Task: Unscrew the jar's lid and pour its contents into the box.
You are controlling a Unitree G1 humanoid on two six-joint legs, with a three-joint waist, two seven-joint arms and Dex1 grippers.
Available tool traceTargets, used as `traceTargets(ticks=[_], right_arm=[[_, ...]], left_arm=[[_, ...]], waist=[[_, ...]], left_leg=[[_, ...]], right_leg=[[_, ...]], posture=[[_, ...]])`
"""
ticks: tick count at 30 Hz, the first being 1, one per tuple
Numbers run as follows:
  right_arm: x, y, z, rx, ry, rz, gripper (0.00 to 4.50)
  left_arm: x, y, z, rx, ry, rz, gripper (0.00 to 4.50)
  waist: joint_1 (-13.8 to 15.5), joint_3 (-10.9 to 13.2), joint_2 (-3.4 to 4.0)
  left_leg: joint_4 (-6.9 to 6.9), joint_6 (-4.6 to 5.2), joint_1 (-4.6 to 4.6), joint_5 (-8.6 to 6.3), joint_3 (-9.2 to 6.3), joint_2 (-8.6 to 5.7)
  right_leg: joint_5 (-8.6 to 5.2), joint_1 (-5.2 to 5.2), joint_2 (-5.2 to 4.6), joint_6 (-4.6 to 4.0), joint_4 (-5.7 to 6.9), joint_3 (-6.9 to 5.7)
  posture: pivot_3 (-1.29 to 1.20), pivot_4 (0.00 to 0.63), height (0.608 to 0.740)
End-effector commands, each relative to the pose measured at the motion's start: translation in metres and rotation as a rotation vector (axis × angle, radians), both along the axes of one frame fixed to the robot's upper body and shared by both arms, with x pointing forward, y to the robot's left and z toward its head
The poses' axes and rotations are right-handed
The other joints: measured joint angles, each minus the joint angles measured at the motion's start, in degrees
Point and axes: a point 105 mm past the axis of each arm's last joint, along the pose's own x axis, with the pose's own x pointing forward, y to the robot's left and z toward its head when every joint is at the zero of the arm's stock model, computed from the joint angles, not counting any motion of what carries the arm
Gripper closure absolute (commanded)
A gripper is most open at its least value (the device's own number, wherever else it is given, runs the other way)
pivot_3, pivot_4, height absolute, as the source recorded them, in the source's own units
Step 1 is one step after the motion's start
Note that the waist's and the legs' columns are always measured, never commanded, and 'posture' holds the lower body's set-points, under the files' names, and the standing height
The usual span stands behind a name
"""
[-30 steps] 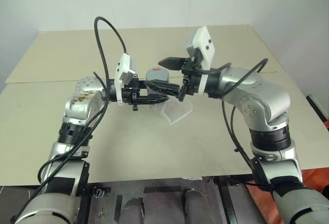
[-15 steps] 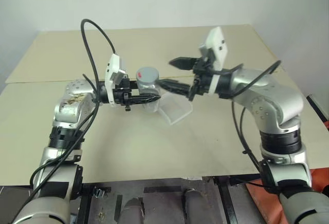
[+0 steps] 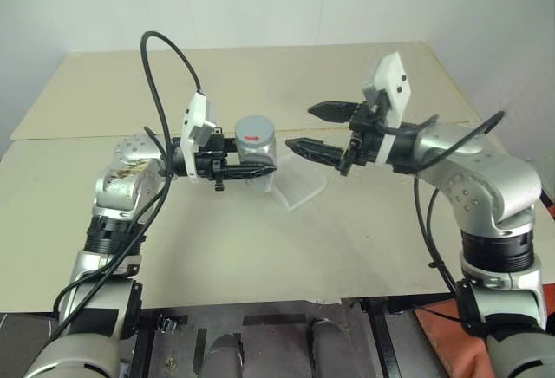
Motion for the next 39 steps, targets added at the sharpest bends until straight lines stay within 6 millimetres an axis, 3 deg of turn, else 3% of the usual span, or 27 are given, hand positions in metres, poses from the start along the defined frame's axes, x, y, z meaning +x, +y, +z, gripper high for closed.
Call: traceTargets(ticks=[1, 8, 14, 27, 30, 33, 39], right_arm=[[-0.017, 0.003, 0.019, 0.027, -0.064, 0.061, 0.01], [-0.025, 0.026, 0.016, 0.004, -0.065, 0.127, 0.01], [-0.018, 0.042, 0.015, 0.0, -0.062, 0.125, 0.01], [-0.013, 0.048, 0.013, -0.001, -0.043, 0.131, 0.01], [-0.013, 0.048, 0.012, -0.006, -0.042, 0.135, 0.62], [-0.014, 0.048, 0.01, -0.016, -0.039, 0.139, 1.62], [-0.011, 0.044, 0.013, -0.003, -0.022, 0.127, 1.77]], left_arm=[[0.001, -0.006, 0.01, -0.013, -0.046, -0.008, 2.57], [0.002, -0.015, 0.009, -0.02, -0.052, -0.031, 2.57], [0.0, -0.017, 0.007, 0.004, -0.076, -0.042, 2.57], [0.0, -0.016, 0.009, 0.006, -0.085, -0.041, 2.57], [0.0, -0.016, 0.009, 0.005, -0.087, -0.039, 2.57], [0.0, -0.016, 0.009, 0.003, -0.089, -0.037, 2.57], [0.0, -0.014, 0.006, 0.007, -0.084, -0.028, 2.57]], waist=[[0.0, 0.0, 0.0], [-0.1, 0.0, 0.0], [-0.1, 0.0, 0.0], [-0.1, 0.0, 0.0], [-0.1, 0.0, 0.0], [-0.1, 0.0, 0.0], [-0.1, 0.0, 0.0]], left_leg=[[0.0, 0.0, 0.0, 0.0, 0.0, 0.0], [0.0, 0.0, 0.01, 0.0, 0.0, 0.0], [0.0, -0.01, 0.01, 0.0, 0.0, 0.0], [0.0, 0.0, 0.0, 0.0, -0.01, 0.0], [0.0, 0.0, 0.01, 0.0, -0.01, 0.0], [0.0, 0.0, 0.0, 0.0, -0.01, 0.0], [0.0, 0.0, 0.01, 0.0, -0.01, 0.0]], right_leg=[[0.0, 0.0, 0.0, 0.0, 0.0, 0.0], [0.0, -0.01, 0.0, 0.0, 0.01, 0.0], [0.0, -0.01, 0.0, 0.0, 0.02, 0.0], [0.0, -0.02, 0.0, 0.0, 0.03, 0.0], [0.0, -0.02, 0.0, 0.0, 0.04, 0.0], [0.0, -0.01, 0.0, 0.0, 0.04, 0.0], [0.0, -0.01, 0.01, 0.0, 0.03, 0.0]], posture=[[0.0, 0.15, 0.74], [0.0, 0.15, 0.74], [0.0, 0.15, 0.74], [0.0, 0.15, 0.74], [0.0, 0.15, 0.74], [0.0, 0.15, 0.74], [0.0, 0.15, 0.74]])
